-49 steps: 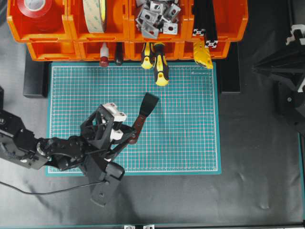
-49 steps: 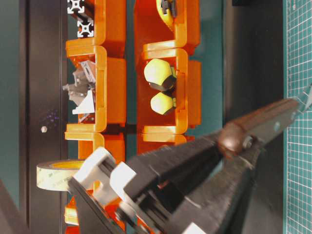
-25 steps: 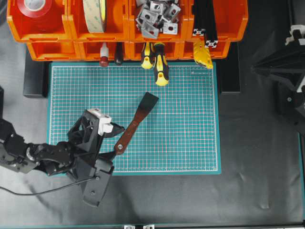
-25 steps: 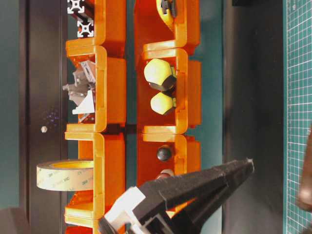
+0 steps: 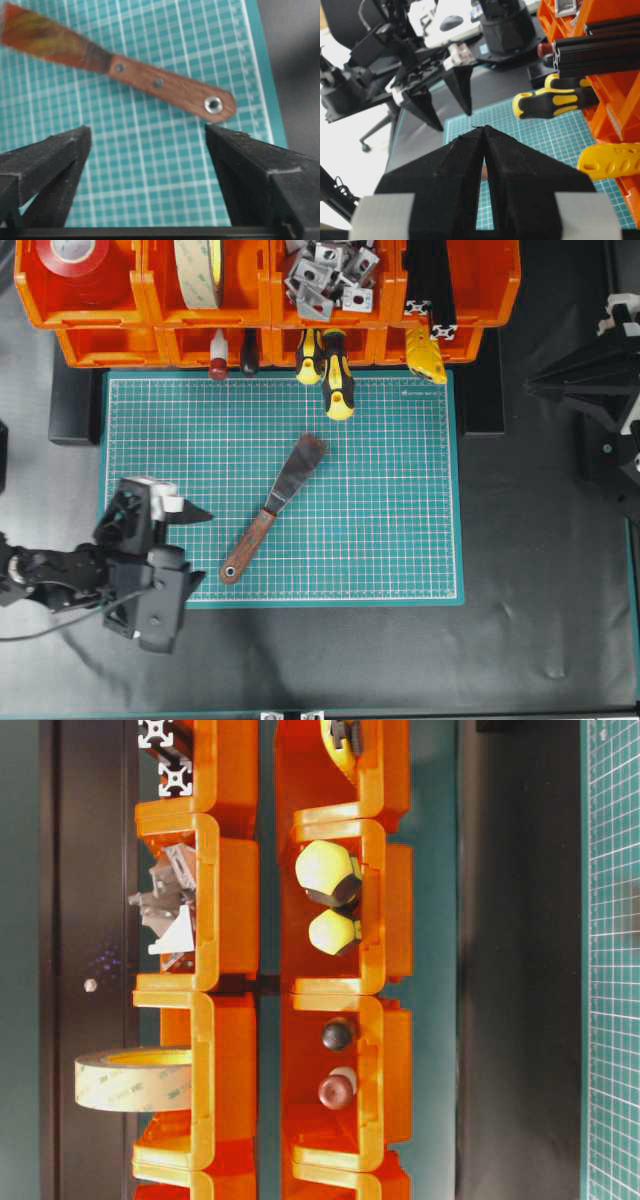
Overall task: Pick scraper from container rack with left arm.
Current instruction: 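Open the left gripper and withdraw it to the left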
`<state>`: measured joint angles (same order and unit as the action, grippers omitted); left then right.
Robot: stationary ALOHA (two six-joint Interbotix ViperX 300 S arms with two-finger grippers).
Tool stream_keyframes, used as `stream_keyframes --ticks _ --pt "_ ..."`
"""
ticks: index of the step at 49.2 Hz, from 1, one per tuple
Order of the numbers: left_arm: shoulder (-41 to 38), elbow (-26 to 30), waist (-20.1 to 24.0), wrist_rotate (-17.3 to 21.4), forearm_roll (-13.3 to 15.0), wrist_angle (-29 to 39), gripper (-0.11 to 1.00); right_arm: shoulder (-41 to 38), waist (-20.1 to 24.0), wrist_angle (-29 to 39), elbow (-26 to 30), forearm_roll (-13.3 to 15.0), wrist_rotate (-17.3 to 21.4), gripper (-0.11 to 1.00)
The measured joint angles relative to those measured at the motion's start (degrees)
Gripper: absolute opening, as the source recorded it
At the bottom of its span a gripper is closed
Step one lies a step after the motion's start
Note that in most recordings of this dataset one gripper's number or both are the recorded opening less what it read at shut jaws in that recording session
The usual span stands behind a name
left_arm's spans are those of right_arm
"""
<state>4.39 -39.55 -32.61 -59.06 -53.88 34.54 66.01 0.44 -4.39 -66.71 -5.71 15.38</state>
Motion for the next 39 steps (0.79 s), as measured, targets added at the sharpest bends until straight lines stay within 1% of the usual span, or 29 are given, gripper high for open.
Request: stream_keyframes --ticks 2,5,11,18,27,32,39 --pt "0.79 -0.88 -0.35 -2.02 -0.09 -0.35 0.91 0.0 0.0 0.09 0.0 0.09 0.0 -0.01" --pt "2.02 -2.02 -0.79 -3.87 0.0 -1.14 0.91 0.0 0.0 0.09 0.0 0.0 0.0 -0.01" --pt "5.71 -3.96 -1.32 -5.89 0.0 -2.81 0.91 0.09 0.0 0.18 0.0 0.0 0.0 -0.01" --pt "12.74 -5.89 -1.49 -5.89 -0.09 -3.16 0.9 0.0 0.0 0.18 0.0 0.09 0.0 -0.01" --pt "25.4 -9.14 -1.49 -5.45 0.0 -2.9 0.9 0.09 0.0 0.09 0.0 0.0 0.0 -0.01" --pt "34.19 -11.87 -1.49 -5.54 0.0 -2.81 0.9 0.09 0.0 0.09 0.0 0.0 0.0 -0.01" --pt "46.41 -13.62 -0.97 -5.1 0.0 -2.55 0.89 0.35 0.0 0.0 0.0 0.0 -0.09 -0.01"
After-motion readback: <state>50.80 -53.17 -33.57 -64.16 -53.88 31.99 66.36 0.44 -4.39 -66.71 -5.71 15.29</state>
